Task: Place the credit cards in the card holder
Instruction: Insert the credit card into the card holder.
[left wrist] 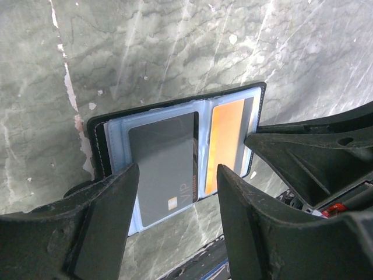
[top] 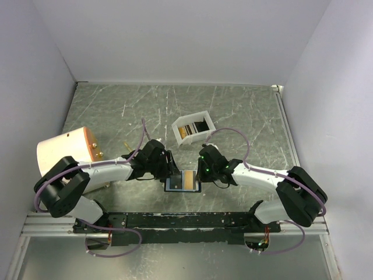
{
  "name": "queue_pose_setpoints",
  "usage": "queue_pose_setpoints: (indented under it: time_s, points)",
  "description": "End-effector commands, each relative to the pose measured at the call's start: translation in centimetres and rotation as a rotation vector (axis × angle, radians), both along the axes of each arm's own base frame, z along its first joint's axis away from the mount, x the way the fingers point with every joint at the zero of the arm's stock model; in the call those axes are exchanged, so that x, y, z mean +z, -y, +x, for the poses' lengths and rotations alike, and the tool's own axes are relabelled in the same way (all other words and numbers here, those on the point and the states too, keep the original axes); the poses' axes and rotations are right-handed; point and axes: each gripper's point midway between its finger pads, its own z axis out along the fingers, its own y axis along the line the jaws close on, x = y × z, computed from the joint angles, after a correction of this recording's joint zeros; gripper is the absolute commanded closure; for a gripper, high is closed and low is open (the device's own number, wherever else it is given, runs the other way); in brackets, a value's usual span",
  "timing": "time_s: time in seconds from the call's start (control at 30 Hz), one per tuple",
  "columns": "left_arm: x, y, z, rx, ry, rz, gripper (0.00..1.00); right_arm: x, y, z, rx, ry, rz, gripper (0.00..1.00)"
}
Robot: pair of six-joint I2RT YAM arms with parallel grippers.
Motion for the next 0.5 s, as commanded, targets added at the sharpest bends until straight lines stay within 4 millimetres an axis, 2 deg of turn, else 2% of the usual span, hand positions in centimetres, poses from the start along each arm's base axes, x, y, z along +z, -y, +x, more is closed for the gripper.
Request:
queue_pose_setpoints:
  time_s: [0.0, 0.17, 0.47]
  points:
    - [0.0, -1.5, 0.4, 0.024, 0.025, 0.075, 0.32, 0.2, -0.1, 0.4, 0.002, 0.021, -0.007, 0.85]
    - [0.4, -1.6, 0.4, 0.03, 0.038, 0.065, 0.32, 0.1, -0.2, 0.4, 0.003, 0.018, -0.008, 0.85]
    - [-0.9, -0.5, -0.1, -0.009, -0.009, 0.029, 0.33, 0.0, -0.1, 0.2, 0.004, 0.015, -0.004, 0.85]
